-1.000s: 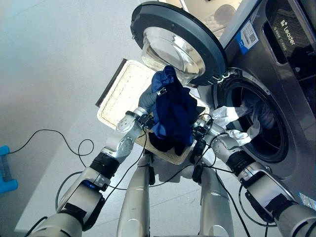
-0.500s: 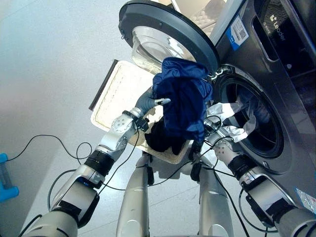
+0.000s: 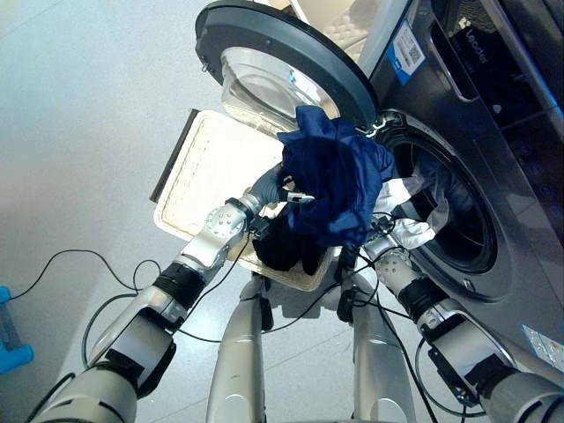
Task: Put the clothes into the washing machine.
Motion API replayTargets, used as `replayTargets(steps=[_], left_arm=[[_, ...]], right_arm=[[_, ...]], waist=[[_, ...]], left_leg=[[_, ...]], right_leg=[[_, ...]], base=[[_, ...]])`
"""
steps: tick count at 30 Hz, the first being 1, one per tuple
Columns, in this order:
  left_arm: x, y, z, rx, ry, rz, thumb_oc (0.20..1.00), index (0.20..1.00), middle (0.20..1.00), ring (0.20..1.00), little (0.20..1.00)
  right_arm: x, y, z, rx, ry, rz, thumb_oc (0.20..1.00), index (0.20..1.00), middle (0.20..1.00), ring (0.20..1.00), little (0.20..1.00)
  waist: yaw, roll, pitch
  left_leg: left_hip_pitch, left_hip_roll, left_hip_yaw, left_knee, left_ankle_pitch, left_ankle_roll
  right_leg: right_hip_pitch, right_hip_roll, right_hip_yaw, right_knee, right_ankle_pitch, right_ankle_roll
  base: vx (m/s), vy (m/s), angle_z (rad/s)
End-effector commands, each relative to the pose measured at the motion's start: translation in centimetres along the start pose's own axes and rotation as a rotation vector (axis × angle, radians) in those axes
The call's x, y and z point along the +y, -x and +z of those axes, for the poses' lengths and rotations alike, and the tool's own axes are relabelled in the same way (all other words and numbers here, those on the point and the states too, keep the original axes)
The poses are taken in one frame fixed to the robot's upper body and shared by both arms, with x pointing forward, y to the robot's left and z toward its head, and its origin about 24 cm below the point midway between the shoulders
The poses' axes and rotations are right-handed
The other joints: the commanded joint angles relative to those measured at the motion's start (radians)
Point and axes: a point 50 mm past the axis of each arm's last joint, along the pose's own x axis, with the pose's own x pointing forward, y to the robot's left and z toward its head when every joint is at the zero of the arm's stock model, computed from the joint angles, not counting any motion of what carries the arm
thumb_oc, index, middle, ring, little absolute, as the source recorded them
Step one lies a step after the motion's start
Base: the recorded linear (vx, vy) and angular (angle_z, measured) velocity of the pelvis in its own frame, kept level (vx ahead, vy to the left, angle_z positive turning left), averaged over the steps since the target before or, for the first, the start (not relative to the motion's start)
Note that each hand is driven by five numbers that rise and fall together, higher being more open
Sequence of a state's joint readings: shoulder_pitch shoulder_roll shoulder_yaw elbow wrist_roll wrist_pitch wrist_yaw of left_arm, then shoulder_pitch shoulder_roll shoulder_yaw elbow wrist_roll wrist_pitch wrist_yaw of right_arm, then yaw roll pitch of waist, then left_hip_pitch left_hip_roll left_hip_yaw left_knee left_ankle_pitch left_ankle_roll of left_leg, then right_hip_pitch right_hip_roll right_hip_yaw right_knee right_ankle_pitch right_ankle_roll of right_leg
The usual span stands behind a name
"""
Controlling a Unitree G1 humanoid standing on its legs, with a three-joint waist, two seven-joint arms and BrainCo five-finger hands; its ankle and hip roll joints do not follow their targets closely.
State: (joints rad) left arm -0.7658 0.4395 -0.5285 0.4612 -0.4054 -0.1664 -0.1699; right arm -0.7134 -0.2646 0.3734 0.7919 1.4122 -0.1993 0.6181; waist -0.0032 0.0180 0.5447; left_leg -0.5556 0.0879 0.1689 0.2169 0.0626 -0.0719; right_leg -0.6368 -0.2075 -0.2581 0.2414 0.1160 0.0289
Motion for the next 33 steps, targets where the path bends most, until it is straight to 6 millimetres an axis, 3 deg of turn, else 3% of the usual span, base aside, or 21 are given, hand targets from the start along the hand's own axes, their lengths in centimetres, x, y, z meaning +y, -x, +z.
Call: replayTargets(steps=[1, 8, 17, 20, 23, 33], left_arm=[[0.1, -0.6, 2.0, -0.130, -0.053, 0.056, 1.000, 1.000, 1.000, 1.000, 1.000], [0.8, 0.0, 0.5, -0.074, -0.043, 0.173, 1.000, 1.000, 1.000, 1.000, 1.000], [3.0, 1.8, -2.0, 0.012, 0.043, 0.533, 1.000, 1.000, 1.000, 1.000, 1.000], [3.9, 2.8, -1.8, -0.068, 0.115, 0.741, 1.000, 1.000, 1.000, 1.000, 1.000], [4.3, 3.2, -0.9, -0.159, 0.157, 0.837, 1.000, 1.000, 1.000, 1.000, 1.000], [3.3, 4.0, 0.7, -0.310, 0.212, 0.838, 1.000, 1.000, 1.000, 1.000, 1.000]], right_arm=[[0.9, -1.1, 1.5, -0.134, -0.076, 0.072, 0.200, 0.200, 0.200, 0.200, 0.200], [-1.7, 1.0, 1.7, -0.258, -0.230, -0.061, 0.200, 0.200, 0.200, 0.200, 0.200], [-4.6, 3.7, 1.9, -0.457, -0.417, -0.272, 0.200, 0.200, 0.200, 0.200, 0.200], [-5.6, 4.7, 2.7, -0.558, -0.465, -0.348, 0.200, 0.200, 0.200, 0.200, 0.200], [-6.1, 4.6, 4.1, -0.637, -0.485, -0.408, 0.200, 0.200, 0.200, 0.200, 0.200], [-6.5, 4.4, 8.4, -0.850, -0.535, -0.538, 0.200, 0.200, 0.200, 0.200, 0.200]], waist=[[-0.001, 0.036, -0.025], [-0.012, 0.052, -0.025], [-0.020, 0.078, -0.025], [-0.016, 0.095, -0.025], [-0.008, 0.110, -0.025], [0.023, 0.124, -0.025]], left_leg=[[-0.036, -0.060, 0.072, 0.016, -0.040, -0.012], [-0.030, -0.062, 0.085, 0.001, -0.037, -0.014], [-0.028, -0.067, 0.097, -0.002, -0.040, -0.014], [-0.021, -0.074, 0.097, 0.005, -0.048, -0.014], [-0.033, -0.082, 0.093, 0.014, -0.047, -0.013], [-0.058, -0.091, 0.072, 0.035, -0.061, -0.011]], right_leg=[[0.005, 0.037, -0.024, 0.047, -0.074, 0.094], [0.004, 0.047, -0.013, 0.039, -0.076, 0.095], [-0.003, 0.050, 0.000, 0.043, -0.084, 0.094], [0.001, 0.044, 0.000, 0.049, -0.093, 0.092], [-0.011, 0.035, -0.004, 0.056, -0.089, 0.087], [-0.032, 0.011, -0.026, 0.077, -0.082, 0.089]], base=[[-0.01, 0.042, -0.03], [0.01, 0.056, -0.13], [0.01, 0.038, -0.05], [0.03, 0.020, -0.05], [0.00, 0.000, 0.00], [0.00, -0.026, 0.01]])
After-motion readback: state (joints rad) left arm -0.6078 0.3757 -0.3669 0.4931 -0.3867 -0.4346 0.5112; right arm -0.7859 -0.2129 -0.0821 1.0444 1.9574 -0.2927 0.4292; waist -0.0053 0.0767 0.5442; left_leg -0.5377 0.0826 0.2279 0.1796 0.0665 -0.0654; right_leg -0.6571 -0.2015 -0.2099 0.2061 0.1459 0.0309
